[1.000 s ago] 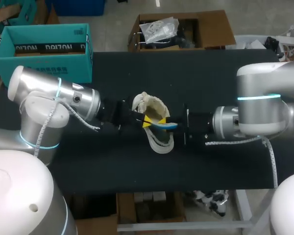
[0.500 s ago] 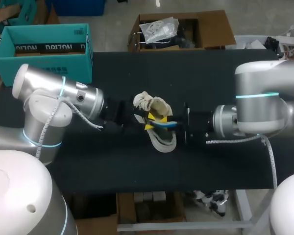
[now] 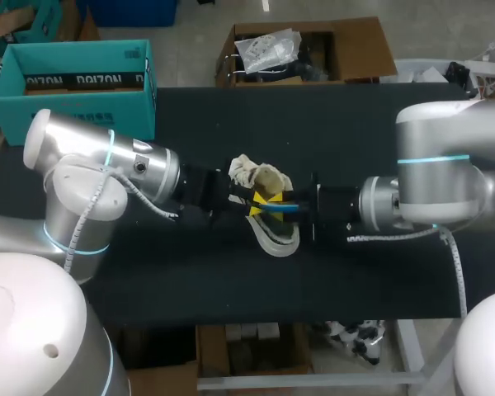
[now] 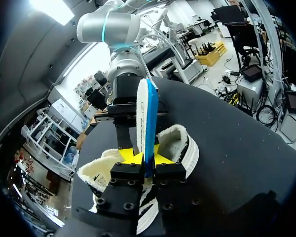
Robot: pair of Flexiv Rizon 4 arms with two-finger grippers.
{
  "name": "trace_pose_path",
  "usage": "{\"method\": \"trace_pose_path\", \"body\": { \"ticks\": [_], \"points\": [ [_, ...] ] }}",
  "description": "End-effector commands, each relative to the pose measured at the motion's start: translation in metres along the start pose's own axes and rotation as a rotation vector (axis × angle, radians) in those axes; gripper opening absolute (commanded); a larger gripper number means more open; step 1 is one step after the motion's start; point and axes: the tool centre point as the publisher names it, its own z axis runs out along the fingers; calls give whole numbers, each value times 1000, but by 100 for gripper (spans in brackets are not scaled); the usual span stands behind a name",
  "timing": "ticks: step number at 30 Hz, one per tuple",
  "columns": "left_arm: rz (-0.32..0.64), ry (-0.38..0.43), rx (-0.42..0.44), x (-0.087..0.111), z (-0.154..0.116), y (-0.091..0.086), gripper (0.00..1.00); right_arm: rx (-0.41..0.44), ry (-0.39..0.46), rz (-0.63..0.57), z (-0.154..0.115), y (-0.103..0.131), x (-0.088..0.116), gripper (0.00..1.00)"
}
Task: Open the shoe tongue, take the insole out of the shoe, put the insole back into the shoe, and pack the shoe into the shoebox
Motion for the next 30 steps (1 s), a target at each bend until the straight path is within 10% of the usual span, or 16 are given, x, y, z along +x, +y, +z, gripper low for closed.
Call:
{"method": "trace_pose_path", "body": {
  "ticks": [1, 13, 30],
  "points": [
    [0, -13, 2, 2, 2, 2, 0, -20, 18, -8, -27, -13, -2, 46],
    [5, -24, 11, 5, 3, 1, 0, -23, 40, -30, -41, -19, -4, 0],
    [-40, -69, -40, 3, 6, 25, 0, 13, 17, -89, -11, 3, -2, 0]
  ]
}}
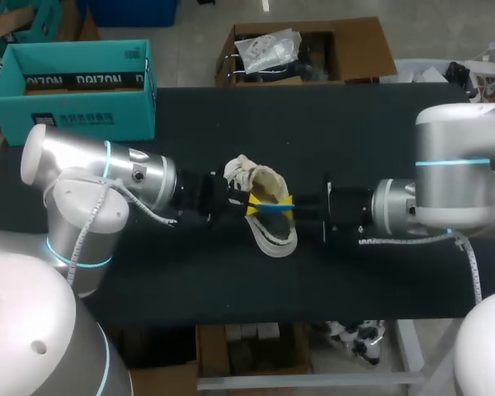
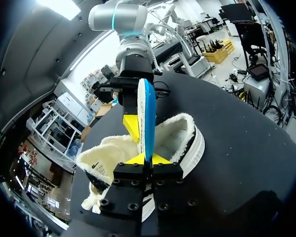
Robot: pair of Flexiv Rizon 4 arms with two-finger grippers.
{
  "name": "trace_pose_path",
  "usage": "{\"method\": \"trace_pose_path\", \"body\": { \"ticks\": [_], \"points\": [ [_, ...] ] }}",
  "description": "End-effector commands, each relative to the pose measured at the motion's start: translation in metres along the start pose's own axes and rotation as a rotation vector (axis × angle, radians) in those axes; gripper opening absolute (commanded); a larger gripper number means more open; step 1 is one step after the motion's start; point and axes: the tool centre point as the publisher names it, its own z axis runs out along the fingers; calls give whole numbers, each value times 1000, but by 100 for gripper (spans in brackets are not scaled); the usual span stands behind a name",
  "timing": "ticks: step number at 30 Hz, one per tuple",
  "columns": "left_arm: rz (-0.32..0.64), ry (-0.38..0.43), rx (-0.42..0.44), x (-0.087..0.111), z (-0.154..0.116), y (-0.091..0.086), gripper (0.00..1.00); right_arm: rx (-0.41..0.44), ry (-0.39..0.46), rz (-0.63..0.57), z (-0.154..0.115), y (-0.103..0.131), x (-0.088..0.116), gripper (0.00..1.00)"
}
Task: Open the shoe tongue, take the insole out of the shoe, put the insole back into the shoe, and pack the shoe into the shoebox
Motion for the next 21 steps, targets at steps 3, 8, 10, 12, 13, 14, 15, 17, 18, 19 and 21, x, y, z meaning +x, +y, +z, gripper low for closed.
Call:
{"method": "trace_pose_path", "body": {
  "ticks": [3, 8, 10, 12, 13, 14, 15, 17, 18, 19, 21],
  "points": [
    [-7, -8, -3, 1, 10, 6, 2, -1, -8, -1, 8, 11, -1, 0],
    [-15, -12, -10, 0, 12, 9, 28, -23, -34, -3, 14, 16, 0, 0],
    [-17, -13, -10, -1, 12, 8, 30, -31, -43, -4, 15, 16, 0, 0],
    [-16, -15, -7, -1, 10, 6, 37, -28, -40, -5, 16, 16, 0, 0],
    [-15, -17, -6, -1, 9, 4, 38, -32, -41, -4, 15, 16, 0, 0],
    [-11, -21, -3, -1, 8, 2, 38, -32, -39, -3, 15, 16, 0, 0],
    [-7, -26, 0, 0, 7, 0, 37, -33, -38, -3, 14, 16, -1, 0],
    [-2, -38, 18, -1, 5, -3, 35, -35, -37, -3, 13, 16, -1, 0],
    [0, -43, 27, -1, 4, -5, 33, -37, -37, -2, 13, 16, -1, 0],
    [2, -45, 30, -2, 3, -6, 27, -39, -36, -1, 12, 16, -1, 0],
    [9, -48, 36, -3, 2, -9, 4, -41, -36, 1, 12, 16, -2, 0]
  ]
}}
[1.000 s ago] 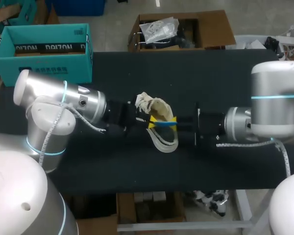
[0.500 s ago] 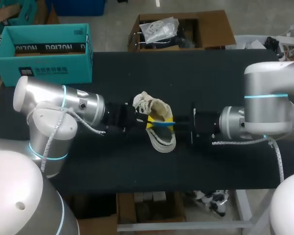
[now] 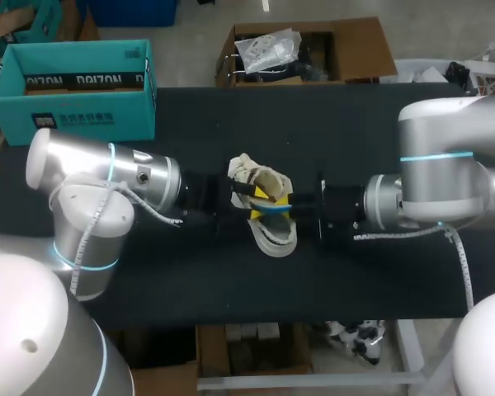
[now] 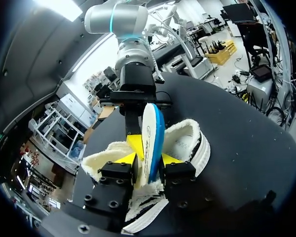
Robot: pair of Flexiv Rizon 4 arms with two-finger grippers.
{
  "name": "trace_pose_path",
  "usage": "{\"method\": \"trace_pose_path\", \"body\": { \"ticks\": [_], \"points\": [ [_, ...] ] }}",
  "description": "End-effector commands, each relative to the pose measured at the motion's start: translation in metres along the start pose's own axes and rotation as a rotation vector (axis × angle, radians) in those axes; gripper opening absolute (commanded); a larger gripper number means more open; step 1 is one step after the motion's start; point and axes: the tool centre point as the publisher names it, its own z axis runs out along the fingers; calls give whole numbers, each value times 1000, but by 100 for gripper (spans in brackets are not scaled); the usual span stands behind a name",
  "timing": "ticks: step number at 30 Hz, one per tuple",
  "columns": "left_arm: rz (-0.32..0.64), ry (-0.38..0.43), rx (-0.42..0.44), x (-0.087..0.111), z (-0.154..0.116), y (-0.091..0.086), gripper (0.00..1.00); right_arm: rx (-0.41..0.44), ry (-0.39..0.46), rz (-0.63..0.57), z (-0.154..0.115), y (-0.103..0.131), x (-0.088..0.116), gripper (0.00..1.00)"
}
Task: Open the shoe tongue, take the insole out of the shoe, put the insole back into the shoe, and pack the shoe into the shoebox
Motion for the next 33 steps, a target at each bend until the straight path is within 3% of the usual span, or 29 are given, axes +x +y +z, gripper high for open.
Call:
{"method": "trace_pose_path", "body": {
  "ticks": [1, 6, 8, 9, 10, 17, 19, 21, 31, 33],
  "points": [
    [14, -19, 13, 4, -5, -1, 0, -4, 4, 2, -1, 1, -1, 0],
    [23, -9, 3, 5, -1, 0, 0, -15, 19, 10, -8, -2, -1, 0],
    [21, -6, 3, 5, 0, 1, 0, -18, 32, 9, -14, -5, -1, 35],
    [21, -5, 4, 6, 0, 1, 0, -25, 37, 9, -19, -9, -2, 47],
    [22, -4, 4, 6, 0, 1, 0, -28, 42, 7, -22, -11, -2, 50],
    [24, -3, 5, 6, 1, 1, 0, -6, 63, -5, -31, -24, -5, 34],
    [24, -2, 4, 5, 2, 2, 0, -4, 61, -7, -29, -25, -6, 21],
    [25, 0, 1, 4, 3, 2, 0, 11, 66, -7, -26, -25, -5, 0],
    [21, -3, -2, 3, 4, 5, 0, 42, 65, -17, -16, -27, 0, 4],
    [19, -3, 0, 4, 5, 5, 0, 46, 64, -18, -15, -26, 0, 0]
  ]
}}
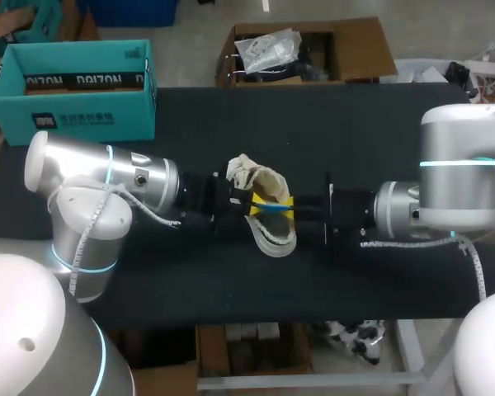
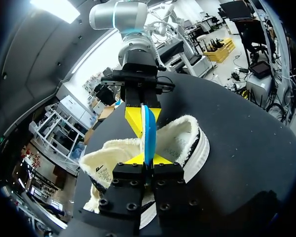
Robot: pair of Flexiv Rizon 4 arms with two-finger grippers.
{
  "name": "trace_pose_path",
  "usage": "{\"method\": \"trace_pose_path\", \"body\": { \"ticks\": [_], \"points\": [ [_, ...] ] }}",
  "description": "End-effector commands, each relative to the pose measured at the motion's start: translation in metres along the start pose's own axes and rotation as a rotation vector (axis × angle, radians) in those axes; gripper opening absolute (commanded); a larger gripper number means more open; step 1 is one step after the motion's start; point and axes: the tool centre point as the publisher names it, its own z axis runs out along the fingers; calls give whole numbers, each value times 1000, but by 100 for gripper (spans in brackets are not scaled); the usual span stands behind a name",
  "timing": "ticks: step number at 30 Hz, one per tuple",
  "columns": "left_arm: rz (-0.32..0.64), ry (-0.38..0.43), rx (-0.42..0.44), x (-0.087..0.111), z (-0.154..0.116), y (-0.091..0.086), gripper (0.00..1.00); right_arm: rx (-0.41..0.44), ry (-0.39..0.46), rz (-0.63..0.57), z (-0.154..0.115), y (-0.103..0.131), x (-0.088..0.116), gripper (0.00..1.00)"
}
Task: Open the shoe tongue, take the insole out of the shoe, put the insole back into the shoe, and pack the shoe into the shoebox
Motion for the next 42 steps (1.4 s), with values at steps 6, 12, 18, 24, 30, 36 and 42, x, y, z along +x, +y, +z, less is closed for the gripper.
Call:
{"method": "trace_pose_path", "body": {
  "ticks": [6, 12, 18, 24, 30, 36, 42],
  "points": [
    [-24, 9, -1, 2, 12, 11, 22, -4, -14, -7, 15, 9, 0, 0],
    [-39, -1, 8, 2, 9, 11, 93, -32, -33, -20, 22, 19, 1, 0],
    [-33, -12, 9, 0, 4, 7, 24, -43, -37, -17, 24, 25, -2, 0],
    [-16, -11, 22, 0, 3, 1, 5, -72, -16, -24, 9, 19, -2, 0],
    [-10, -8, 27, 2, 1, -1, 46, -104, 19, -58, -7, 9, -1, 0],
    [-14, -8, 18, 0, 1, 3, 42, -112, 15, -98, -11, 6, 2, 0],
    [-8, -2, -10, -3, 4, 5, 0, -112, -8, -146, -1, 9, 2, 0]
  ]
}}
